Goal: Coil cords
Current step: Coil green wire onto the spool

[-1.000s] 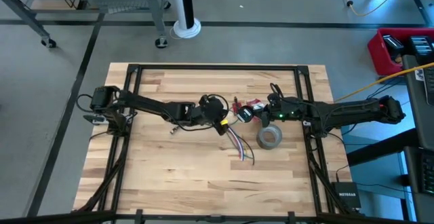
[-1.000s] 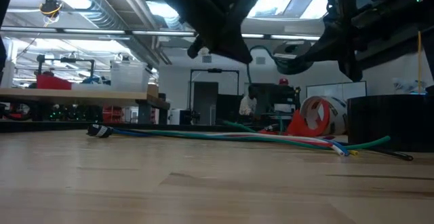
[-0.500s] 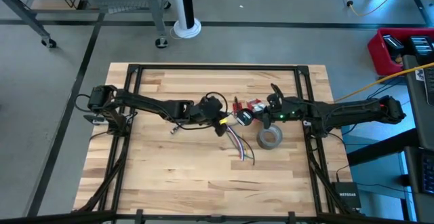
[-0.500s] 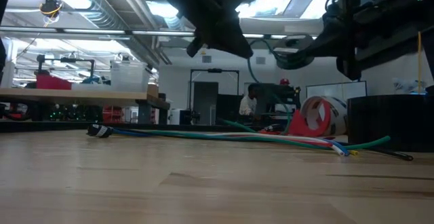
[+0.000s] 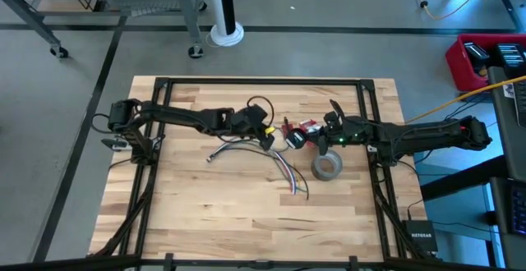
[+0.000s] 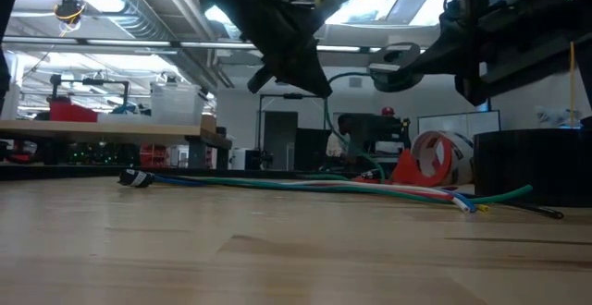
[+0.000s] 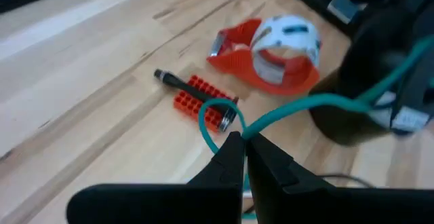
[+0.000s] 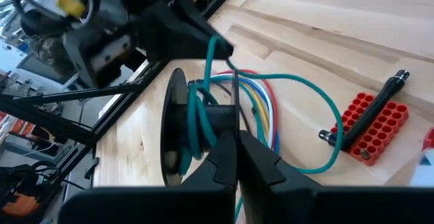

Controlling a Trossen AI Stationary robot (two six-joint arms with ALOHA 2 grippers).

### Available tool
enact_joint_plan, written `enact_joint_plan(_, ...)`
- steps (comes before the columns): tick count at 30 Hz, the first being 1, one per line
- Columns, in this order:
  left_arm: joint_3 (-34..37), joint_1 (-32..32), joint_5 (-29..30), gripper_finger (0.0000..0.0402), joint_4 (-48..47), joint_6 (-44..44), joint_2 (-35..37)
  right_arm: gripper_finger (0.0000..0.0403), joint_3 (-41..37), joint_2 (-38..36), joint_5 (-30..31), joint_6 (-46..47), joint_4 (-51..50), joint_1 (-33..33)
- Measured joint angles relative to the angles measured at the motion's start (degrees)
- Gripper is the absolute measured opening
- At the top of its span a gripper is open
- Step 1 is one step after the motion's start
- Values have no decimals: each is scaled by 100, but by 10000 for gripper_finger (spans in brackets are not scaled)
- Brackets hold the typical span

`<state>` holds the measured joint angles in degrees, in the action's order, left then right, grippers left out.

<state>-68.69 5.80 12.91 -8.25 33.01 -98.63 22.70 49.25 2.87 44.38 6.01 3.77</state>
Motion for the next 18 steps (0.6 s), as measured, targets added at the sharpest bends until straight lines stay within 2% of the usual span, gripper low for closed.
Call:
enact_joint_plan(7, -2, 229, -601, 0, 806, 56, 0, 2, 4, 41, 612, -140, -245, 0)
enact_joint_plan(18, -149, 132, -892, 0, 707, 303, 0, 1, 9, 523, 1433, -275, -412, -4)
